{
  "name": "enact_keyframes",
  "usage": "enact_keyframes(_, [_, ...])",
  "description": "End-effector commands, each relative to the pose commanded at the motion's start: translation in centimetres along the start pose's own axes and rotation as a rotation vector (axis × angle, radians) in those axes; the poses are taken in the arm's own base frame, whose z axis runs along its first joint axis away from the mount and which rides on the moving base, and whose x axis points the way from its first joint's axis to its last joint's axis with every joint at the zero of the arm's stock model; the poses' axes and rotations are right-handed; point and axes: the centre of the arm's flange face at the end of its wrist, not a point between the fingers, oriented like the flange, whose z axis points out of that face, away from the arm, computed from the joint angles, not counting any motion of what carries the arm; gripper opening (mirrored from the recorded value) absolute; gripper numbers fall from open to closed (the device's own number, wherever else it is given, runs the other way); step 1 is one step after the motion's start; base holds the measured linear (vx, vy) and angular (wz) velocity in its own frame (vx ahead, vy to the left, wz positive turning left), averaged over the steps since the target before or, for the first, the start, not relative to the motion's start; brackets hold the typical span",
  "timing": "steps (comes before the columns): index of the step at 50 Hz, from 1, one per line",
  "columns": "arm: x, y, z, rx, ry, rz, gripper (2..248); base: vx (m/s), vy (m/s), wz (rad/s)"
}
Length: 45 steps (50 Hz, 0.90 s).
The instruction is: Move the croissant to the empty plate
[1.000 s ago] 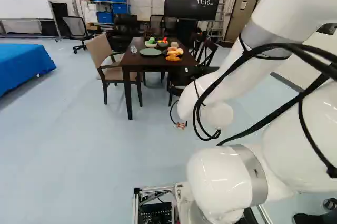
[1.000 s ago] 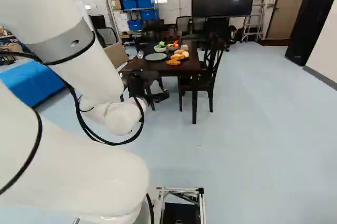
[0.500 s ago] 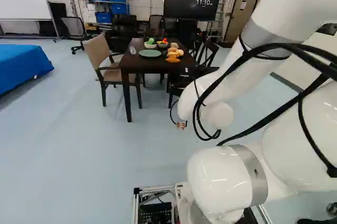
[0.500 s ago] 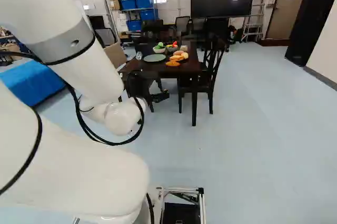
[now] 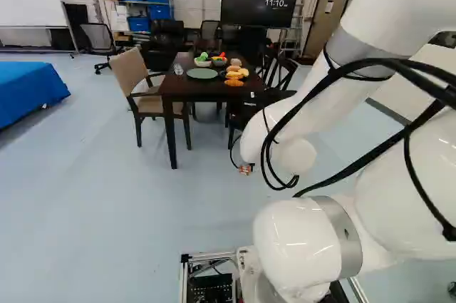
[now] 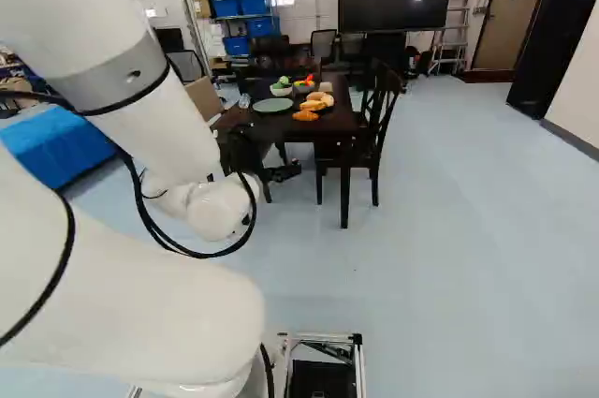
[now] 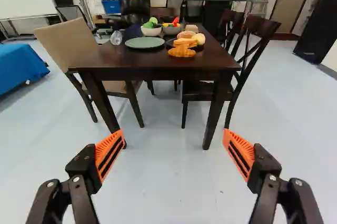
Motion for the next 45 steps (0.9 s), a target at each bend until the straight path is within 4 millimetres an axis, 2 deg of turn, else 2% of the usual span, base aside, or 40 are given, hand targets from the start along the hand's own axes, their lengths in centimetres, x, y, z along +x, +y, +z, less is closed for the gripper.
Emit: enact_keyframes(45, [0.00, 0.00, 0.00, 0.000, 0.000, 0.000, 247, 0.084, -0.022, -0.008])
